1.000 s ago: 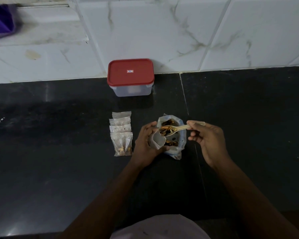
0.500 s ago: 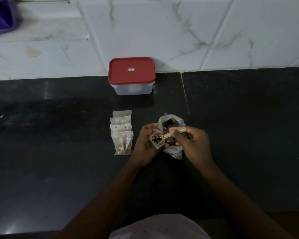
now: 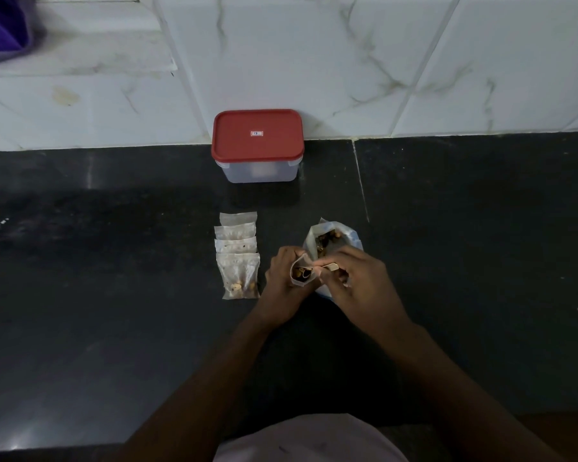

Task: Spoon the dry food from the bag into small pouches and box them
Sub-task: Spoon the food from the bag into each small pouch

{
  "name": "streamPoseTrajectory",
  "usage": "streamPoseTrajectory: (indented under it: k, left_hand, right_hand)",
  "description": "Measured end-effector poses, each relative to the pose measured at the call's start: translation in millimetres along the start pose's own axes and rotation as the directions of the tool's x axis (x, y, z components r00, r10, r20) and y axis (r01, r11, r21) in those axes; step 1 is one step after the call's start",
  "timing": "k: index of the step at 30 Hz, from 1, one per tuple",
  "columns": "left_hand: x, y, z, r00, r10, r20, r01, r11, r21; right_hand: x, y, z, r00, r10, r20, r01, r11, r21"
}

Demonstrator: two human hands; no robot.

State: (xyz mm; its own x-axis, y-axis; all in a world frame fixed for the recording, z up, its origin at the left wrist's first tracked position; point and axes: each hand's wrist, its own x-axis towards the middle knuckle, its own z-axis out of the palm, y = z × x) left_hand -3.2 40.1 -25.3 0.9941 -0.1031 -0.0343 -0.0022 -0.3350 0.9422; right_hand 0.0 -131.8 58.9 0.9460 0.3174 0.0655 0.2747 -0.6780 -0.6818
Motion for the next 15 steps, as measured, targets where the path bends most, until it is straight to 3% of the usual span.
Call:
streamPoseTrajectory:
  k: [6,12,15]
  left_hand:
    - [2,-8,3,0.997,-0.074,0.022,0.076,0.994,-0.080]
    - [2,-1,-4,0.992,-0.125,0.019,0.126,0.971,-0.201]
    - [2,-6,-6,0.989,-0.145,0.037,0.150,0.964,-0.221]
  right_hand:
    - [0,0,3,0.999,0.025,-0.031,-0.022,0.996,0.081]
    - [-6,6,-1,0.975,-0.105,-0.195,0.130,0.984,0.118]
    - [-8,9,-7,0.958,-0.083,-0.276,0.136,0.975,0.178]
